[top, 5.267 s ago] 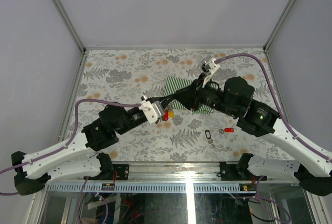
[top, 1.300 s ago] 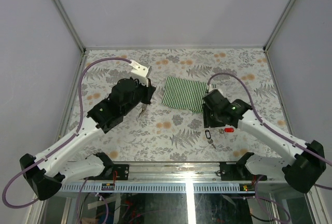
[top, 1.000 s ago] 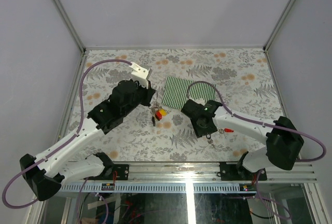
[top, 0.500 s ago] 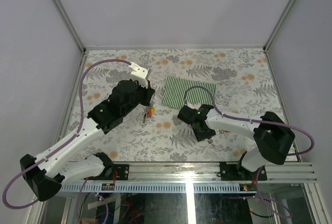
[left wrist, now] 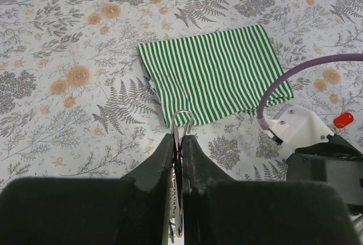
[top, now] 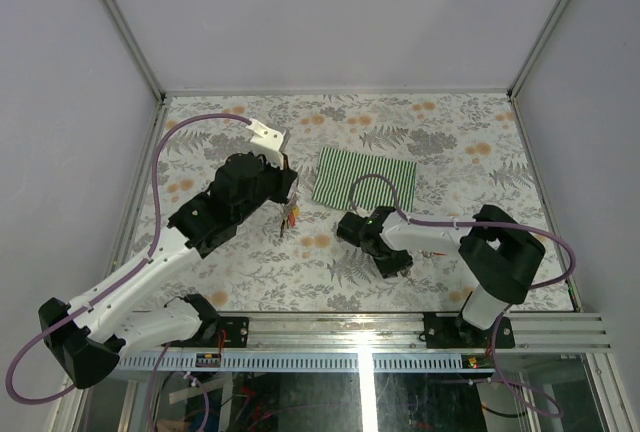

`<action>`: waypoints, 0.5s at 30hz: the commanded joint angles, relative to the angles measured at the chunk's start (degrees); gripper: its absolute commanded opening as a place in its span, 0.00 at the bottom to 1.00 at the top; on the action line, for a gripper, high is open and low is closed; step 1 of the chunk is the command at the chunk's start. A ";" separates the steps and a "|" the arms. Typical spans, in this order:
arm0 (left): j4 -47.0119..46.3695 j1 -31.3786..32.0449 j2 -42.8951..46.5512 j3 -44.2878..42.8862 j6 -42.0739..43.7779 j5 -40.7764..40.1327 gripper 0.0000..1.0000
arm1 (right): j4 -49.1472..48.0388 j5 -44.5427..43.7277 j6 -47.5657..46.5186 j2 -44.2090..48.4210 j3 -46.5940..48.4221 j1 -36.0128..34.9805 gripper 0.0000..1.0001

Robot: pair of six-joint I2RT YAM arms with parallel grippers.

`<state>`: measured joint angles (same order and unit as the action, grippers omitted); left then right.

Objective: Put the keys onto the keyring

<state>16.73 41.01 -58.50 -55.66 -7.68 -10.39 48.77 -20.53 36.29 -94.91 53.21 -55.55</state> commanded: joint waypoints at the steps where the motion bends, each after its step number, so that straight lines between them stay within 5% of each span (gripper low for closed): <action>1: -2.78 -0.56 0.63 -0.20 -0.14 0.68 0.00 | 0.91 -3.54 0.91 -2.69 -0.08 -0.53 0.37; 15: -2.76 -0.71 0.51 -0.24 -0.05 1.13 0.00 | 0.05 -5.19 0.03 -2.94 0.29 -0.53 0.21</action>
<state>16.73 40.75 -58.50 -55.66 -7.68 -9.85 48.73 -23.11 36.16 -96.82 53.17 -55.61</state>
